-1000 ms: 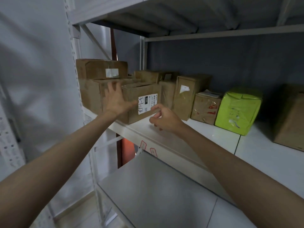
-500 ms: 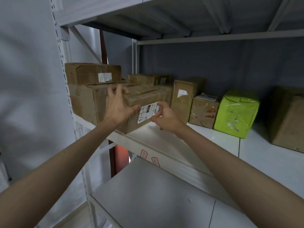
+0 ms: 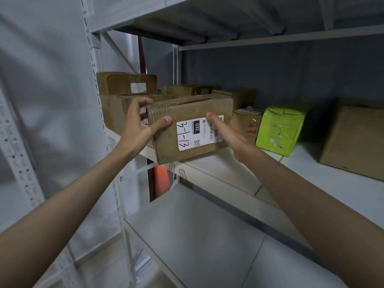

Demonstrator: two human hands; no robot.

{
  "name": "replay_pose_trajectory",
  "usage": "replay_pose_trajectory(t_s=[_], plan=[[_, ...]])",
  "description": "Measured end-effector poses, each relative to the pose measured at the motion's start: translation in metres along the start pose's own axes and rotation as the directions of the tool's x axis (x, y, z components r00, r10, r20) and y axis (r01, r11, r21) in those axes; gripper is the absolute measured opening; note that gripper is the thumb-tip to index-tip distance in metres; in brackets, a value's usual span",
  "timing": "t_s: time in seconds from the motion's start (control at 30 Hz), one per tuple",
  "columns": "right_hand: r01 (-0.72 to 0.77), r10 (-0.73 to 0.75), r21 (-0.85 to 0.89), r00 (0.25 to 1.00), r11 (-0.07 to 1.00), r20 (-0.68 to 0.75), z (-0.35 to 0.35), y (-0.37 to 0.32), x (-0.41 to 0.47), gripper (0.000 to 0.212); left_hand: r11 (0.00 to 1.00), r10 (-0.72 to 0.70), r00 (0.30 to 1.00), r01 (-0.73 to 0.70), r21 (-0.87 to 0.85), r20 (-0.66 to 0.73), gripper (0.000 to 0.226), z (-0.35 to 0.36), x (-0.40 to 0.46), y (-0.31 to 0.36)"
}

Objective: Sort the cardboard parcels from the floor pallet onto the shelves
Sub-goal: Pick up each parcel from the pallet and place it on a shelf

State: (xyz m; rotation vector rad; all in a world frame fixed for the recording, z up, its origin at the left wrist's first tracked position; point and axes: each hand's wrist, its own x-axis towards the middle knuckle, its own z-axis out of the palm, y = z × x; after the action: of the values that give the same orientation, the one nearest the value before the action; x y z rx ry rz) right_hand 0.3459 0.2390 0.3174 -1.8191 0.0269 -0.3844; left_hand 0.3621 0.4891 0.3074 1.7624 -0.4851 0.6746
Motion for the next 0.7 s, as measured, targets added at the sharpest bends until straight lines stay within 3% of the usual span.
replay_pose_trajectory(t_s=[0.1, 0.27, 0.37, 0.47, 0.6, 0.7], plan=[[0.038, -0.036, 0.037, 0.998, 0.999, -0.042, -0.023, 0.007, -0.028, 0.047, 0.996, -0.061, 0.996, 0.056, -0.072, -0.068, 0.085, 0.019, -0.028, 0.016], [0.048, -0.051, -0.021, 0.982, 0.999, -0.18, -0.083, 0.026, -0.072, 0.042, 0.978, -0.095, 0.994, 0.082, -0.193, -0.055, 0.077, 0.075, -0.061, 0.042], [0.008, -0.015, -0.029, 0.972, 1.0, -0.233, -0.132, 0.038, -0.101, 0.041, 0.966, -0.08, 0.996, 0.09, -0.244, 0.05, 0.075, 0.12, -0.073, 0.061], [0.006, -0.02, -0.044, 0.952, 0.999, -0.305, -0.184, 0.039, -0.132, 0.043, 0.951, -0.048, 0.978, 0.108, -0.291, 0.205, 0.086, 0.168, -0.083, 0.084], [-0.025, -0.023, -0.095, 0.882, 0.995, -0.471, -0.249, 0.034, -0.185, 0.045, 0.904, 0.038, 0.918, 0.137, -0.406, 0.394, 0.103, 0.231, -0.101, 0.126], [-0.058, -0.03, -0.13, 0.809, 0.99, -0.586, -0.286, 0.028, -0.232, 0.048, 0.879, 0.115, 0.862, 0.144, -0.456, 0.494, 0.099, 0.269, -0.117, 0.157]])
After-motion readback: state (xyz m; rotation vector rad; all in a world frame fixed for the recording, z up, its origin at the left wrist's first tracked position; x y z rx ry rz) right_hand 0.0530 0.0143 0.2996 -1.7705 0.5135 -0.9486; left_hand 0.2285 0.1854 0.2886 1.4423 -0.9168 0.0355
